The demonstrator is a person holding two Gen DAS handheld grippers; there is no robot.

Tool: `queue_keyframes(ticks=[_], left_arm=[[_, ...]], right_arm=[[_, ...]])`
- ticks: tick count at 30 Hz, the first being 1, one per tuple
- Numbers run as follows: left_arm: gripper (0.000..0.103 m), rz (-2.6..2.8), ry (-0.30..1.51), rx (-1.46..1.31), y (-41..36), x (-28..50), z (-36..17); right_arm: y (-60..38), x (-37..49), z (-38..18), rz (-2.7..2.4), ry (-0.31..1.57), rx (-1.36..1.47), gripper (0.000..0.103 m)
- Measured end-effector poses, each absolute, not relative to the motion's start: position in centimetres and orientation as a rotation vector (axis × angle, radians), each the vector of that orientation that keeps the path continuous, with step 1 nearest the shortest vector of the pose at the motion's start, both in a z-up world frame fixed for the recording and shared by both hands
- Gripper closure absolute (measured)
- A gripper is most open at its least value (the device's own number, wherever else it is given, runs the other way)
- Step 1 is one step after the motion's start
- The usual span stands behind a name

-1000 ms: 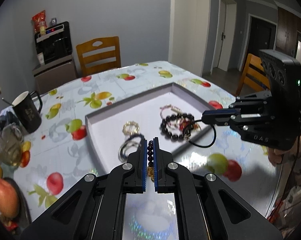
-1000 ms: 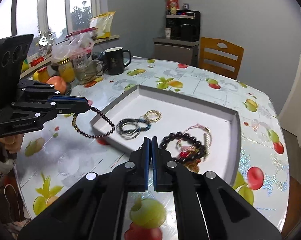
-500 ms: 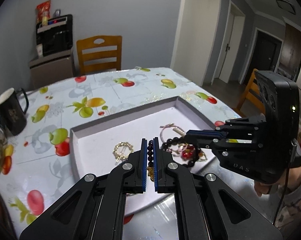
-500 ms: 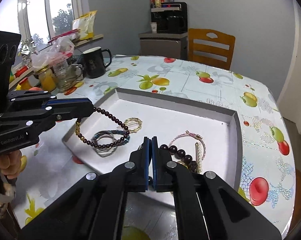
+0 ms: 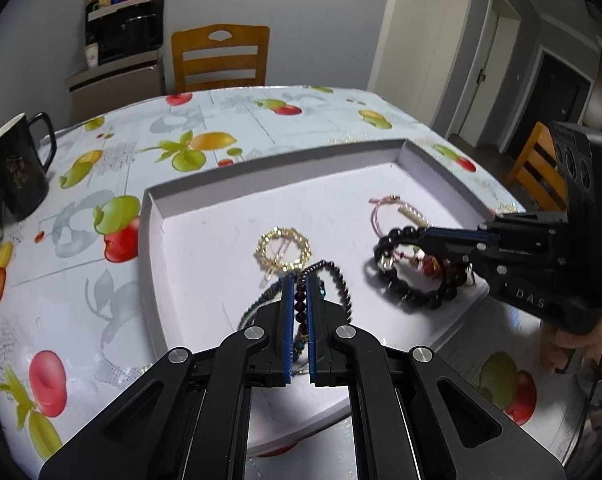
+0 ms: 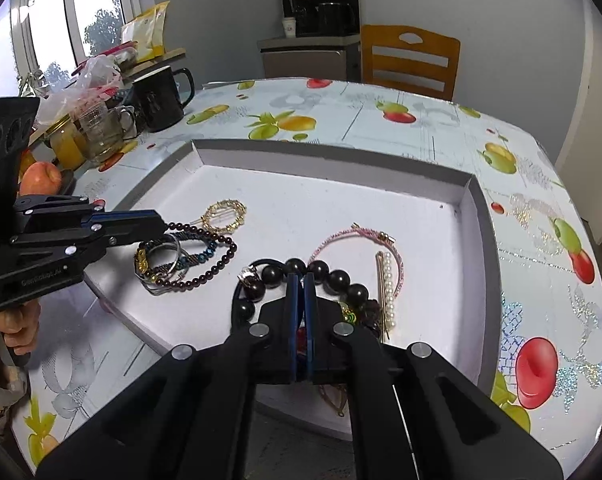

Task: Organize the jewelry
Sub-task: 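Lower both items into the tray and open both grippers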

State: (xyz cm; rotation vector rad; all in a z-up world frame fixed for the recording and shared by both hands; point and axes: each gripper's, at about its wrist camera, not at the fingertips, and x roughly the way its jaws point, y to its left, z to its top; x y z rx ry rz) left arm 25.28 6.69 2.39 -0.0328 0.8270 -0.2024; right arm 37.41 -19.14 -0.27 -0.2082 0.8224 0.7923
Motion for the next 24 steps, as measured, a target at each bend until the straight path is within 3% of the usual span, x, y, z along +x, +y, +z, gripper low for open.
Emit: queue_keyframes(ticks=[2, 8, 10, 12, 13, 16, 18, 24], left_arm=[[0.095, -0.205, 0.833, -0.026, 6.5, 25.1, 2.1], [0.059, -0.187, 0.822, -0.025, 6.7, 24.6, 2.1], [0.041, -0.188, 0.808, -0.029, 6.8, 24.4, 2.3], [0.031, -0.186, 0.792, -0.032, 6.8, 24.0, 2.6], [0.026, -0.183, 0.787, -0.030, 6.8, 23.9, 2.7], [0.020, -0.165, 0.768, -0.025, 7.0, 23.4, 3.3], [0.014, -0.157, 0.758, -0.024, 7.0, 23.2, 3.5], [0.010, -0.126, 0.729, -0.023, 7.1, 21.8, 4.0]], right_arm=[[-19.2, 37.4, -0.4, 0.791, 0.829, -0.205, 0.100], [-19.5, 37.3, -0.4, 0.791, 0.835, -0.195, 0.098], [-19.8, 37.3, -0.3, 0.791, 0.834, -0.186, 0.093], [-20.2, 37.2, -0.1, 0.792, 0.828, -0.177, 0.078], [-20.4, 37.2, 0.0, 0.792, 0.822, -0.173, 0.077], [-21.0, 36.9, 0.4, 0.793, 0.812, -0.155, 0.066], [-21.3, 36.6, 0.7, 0.792, 0.797, -0.148, 0.053], [-22.5, 35.6, 1.6, 0.786, 0.755, -0.132, 0.037]])
